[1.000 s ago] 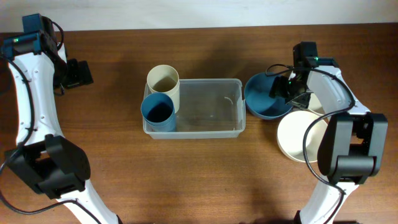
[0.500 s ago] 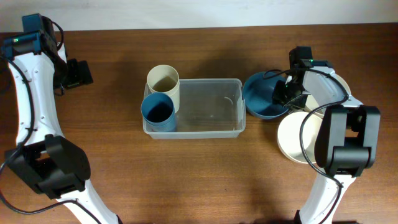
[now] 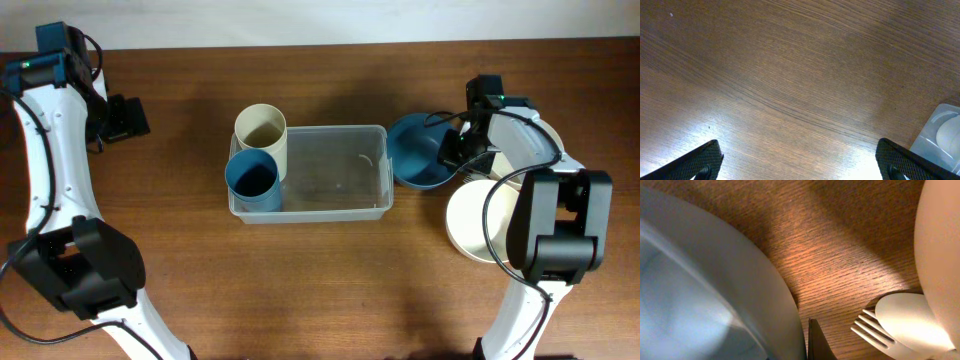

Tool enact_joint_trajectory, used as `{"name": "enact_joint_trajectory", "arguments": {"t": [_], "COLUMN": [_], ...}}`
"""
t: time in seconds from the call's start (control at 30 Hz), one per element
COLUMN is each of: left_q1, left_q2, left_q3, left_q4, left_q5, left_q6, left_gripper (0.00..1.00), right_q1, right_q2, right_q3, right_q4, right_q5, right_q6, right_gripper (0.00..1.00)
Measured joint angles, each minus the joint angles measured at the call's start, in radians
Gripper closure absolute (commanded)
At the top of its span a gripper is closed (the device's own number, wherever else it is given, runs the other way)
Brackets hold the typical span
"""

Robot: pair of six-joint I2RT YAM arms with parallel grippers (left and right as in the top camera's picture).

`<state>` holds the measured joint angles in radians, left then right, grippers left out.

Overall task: Pack container
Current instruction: 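Grasp the blue bowl rim with the right gripper and lift, then carry the blue bowl over the bin and lower it in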

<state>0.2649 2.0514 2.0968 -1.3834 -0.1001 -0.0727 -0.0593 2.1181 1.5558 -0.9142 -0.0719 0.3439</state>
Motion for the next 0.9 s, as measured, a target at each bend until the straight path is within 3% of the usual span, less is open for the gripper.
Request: {"name": "enact_joint_trajectory", "arguments": {"t": [0.57, 0.9], "left_q1": [0.000, 0.000], "left_q2": [0.000, 0.000], "left_q3": [0.000, 0.000], "left_q4": [0.000, 0.000], "left_q5": [0.000, 0.000], "left_q6": [0.000, 0.000], "left_gripper": [0.00, 0.00], "right_q1": [-0.021, -0.039], "right_q2": [0.000, 0.000], "right_q3": [0.040, 0.268], "right_q4": [-0.065, -0.211], "right_q5": [0.004, 0.023], "right_q6": [-0.001, -0.006], "right_gripper": [0.96, 0.96]}}
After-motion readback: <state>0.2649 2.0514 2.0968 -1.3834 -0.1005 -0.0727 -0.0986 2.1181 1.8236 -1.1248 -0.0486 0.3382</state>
